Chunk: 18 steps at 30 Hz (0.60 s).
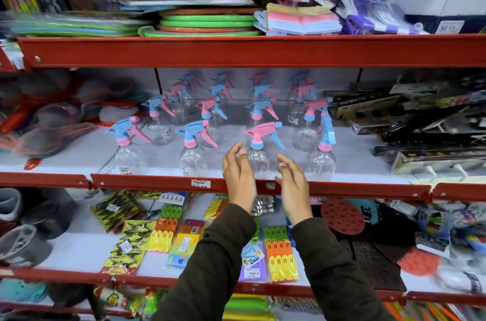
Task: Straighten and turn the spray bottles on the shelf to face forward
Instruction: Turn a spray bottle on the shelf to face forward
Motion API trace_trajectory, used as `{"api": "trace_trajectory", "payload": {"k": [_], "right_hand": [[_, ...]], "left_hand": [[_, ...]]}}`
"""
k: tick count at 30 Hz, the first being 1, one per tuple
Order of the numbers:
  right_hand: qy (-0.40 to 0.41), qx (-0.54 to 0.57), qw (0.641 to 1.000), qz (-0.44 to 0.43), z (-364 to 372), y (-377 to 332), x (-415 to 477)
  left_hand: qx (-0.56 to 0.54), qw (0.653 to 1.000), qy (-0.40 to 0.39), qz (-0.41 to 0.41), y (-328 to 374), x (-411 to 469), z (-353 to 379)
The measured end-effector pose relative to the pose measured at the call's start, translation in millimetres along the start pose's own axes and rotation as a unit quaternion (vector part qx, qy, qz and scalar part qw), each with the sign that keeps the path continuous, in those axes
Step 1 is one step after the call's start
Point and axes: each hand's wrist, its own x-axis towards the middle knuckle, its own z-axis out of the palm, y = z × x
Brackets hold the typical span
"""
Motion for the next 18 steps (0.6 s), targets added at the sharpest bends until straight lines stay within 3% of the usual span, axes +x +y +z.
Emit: {"api": "trace_trajectory", "payload": {"k": [4,7,12,18], "right_hand": [[0.022,-0.007,0.999,-0.039,-20.6,3.7,-13.2],[0.056,-0.007,0.996,-0.067,-45.9,8.7,-18.1],[0.122,-0.021,0.990,-0.059,-91.0,7.5,0.7],[0.049,-0.034,0.998,0.016,-106.2,-0.2,45.4]], "left_hand": [[-0.018,0.997,0.038,0.058,3.6,-28.9,13.5],[-0.050,0.996,0.004,0.075,6.9,-48.8,34.4],[-0.011,0.993,-0.113,0.035,14.0,-64.6,75.3],[0.044,0.974,-0.210,-0.071,17.3,-56.6,107.5]]}}
